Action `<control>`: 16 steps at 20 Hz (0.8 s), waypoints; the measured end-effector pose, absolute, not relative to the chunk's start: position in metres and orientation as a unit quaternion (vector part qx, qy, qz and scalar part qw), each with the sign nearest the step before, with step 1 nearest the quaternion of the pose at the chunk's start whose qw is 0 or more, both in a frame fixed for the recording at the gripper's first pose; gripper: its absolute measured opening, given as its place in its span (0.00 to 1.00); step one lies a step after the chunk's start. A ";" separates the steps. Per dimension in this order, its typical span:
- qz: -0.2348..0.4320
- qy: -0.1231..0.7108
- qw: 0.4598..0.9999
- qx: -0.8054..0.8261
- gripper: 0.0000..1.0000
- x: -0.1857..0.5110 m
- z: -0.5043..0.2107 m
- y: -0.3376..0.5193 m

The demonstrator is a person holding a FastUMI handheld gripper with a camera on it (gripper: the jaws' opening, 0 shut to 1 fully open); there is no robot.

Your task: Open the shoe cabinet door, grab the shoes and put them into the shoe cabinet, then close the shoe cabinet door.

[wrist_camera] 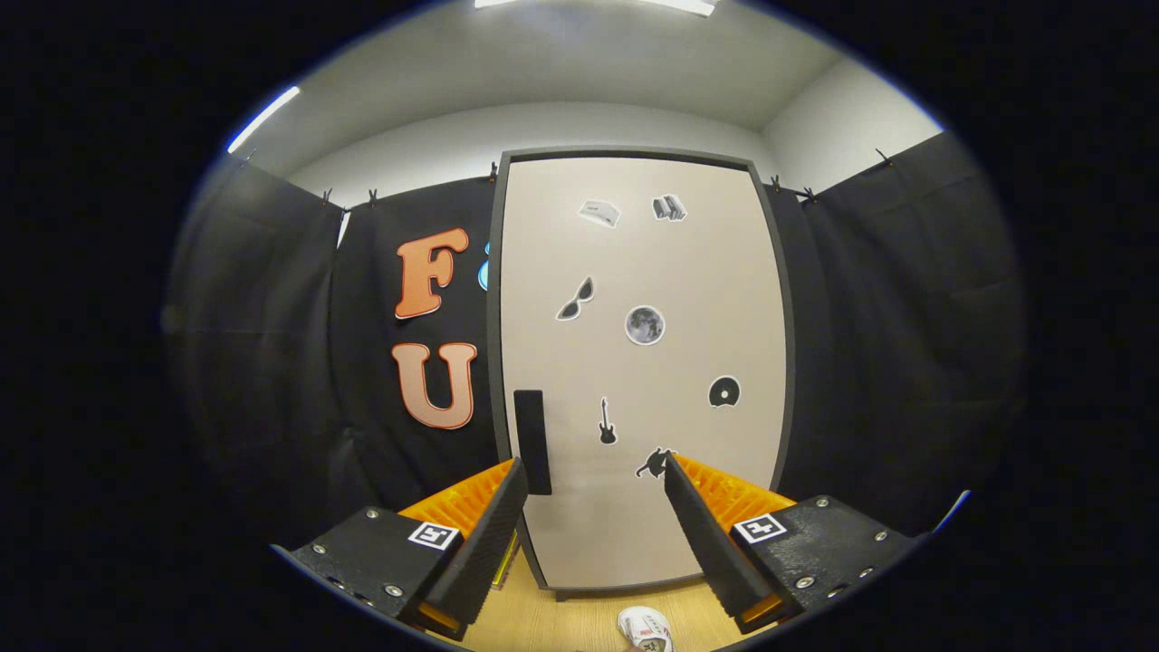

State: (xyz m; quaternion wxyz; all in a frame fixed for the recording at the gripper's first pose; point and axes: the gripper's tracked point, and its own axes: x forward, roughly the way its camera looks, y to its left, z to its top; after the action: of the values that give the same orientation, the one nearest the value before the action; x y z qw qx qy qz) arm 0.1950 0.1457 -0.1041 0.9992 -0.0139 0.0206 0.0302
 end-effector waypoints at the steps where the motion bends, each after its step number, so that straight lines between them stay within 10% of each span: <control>1: 0.037 0.024 0.999 -0.015 0.95 0.205 -0.111 0.154; 7: 0.054 0.027 0.998 -0.036 0.93 0.270 -0.142 0.187; 16: 0.059 0.056 0.995 -0.053 0.61 0.336 -0.175 0.213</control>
State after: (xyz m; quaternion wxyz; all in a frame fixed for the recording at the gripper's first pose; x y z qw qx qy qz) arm 0.3356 0.2132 -0.1745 0.9952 -0.0530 0.0563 0.0593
